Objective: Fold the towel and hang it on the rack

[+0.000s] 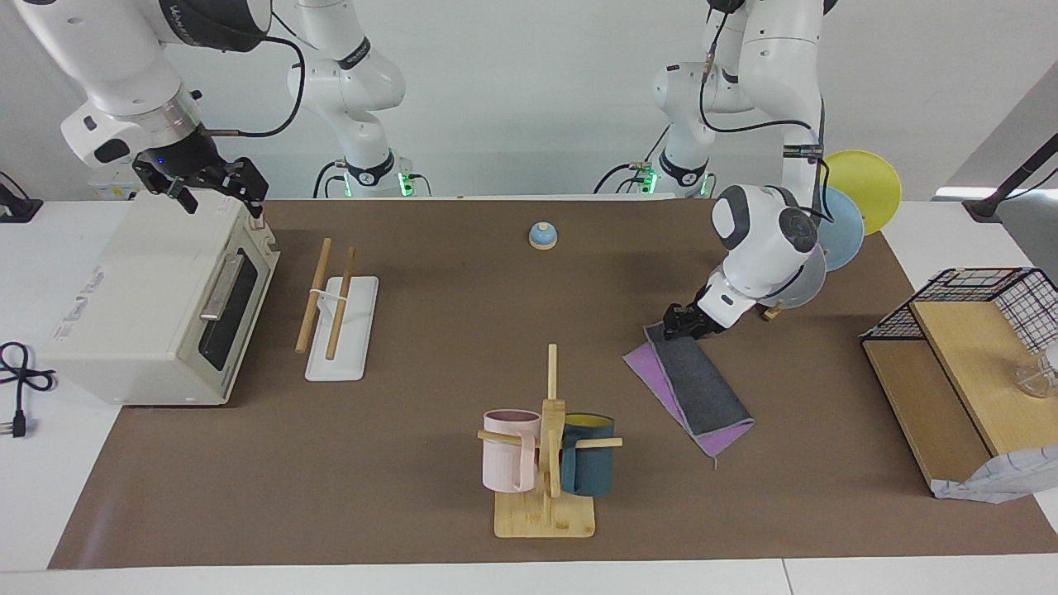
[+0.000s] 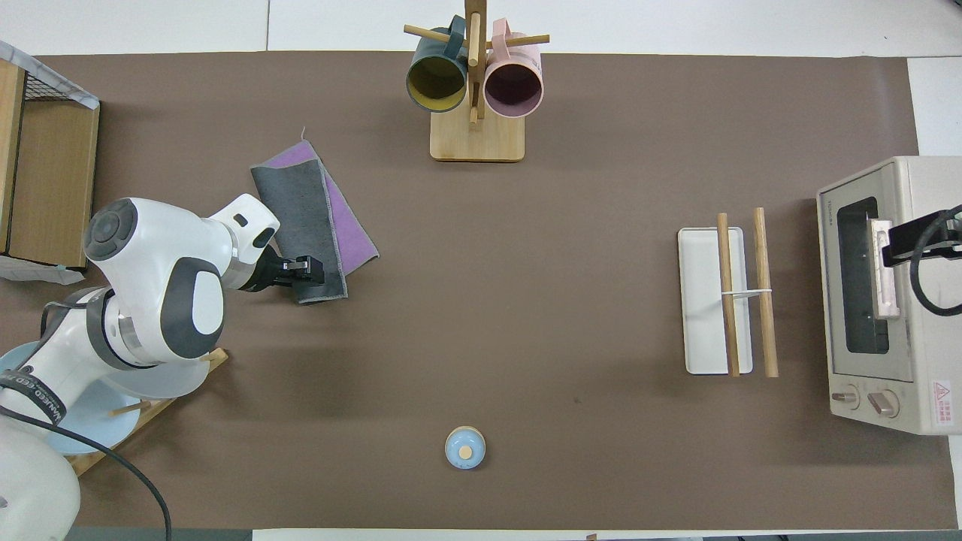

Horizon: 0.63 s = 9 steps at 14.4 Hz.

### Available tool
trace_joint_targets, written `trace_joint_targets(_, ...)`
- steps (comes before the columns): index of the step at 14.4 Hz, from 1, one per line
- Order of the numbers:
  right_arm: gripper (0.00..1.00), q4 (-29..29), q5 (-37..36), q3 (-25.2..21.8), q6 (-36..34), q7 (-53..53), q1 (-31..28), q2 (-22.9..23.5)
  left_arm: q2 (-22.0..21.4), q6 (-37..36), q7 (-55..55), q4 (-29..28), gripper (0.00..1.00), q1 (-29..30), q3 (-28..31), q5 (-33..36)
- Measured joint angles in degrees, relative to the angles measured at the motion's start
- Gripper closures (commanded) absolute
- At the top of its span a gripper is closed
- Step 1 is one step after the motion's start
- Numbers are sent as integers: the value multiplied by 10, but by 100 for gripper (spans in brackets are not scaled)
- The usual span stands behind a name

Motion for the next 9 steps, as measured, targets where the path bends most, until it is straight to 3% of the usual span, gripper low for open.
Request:
trace_joint_targets(6, 0, -6, 39, 0, 2, 0, -1, 0, -2, -1, -1, -2, 100, 2, 1, -24)
trace_joint_targets(9, 0, -11, 76, 0, 8, 17, -4, -1, -7, -62, -51, 37, 100, 8, 2, -31)
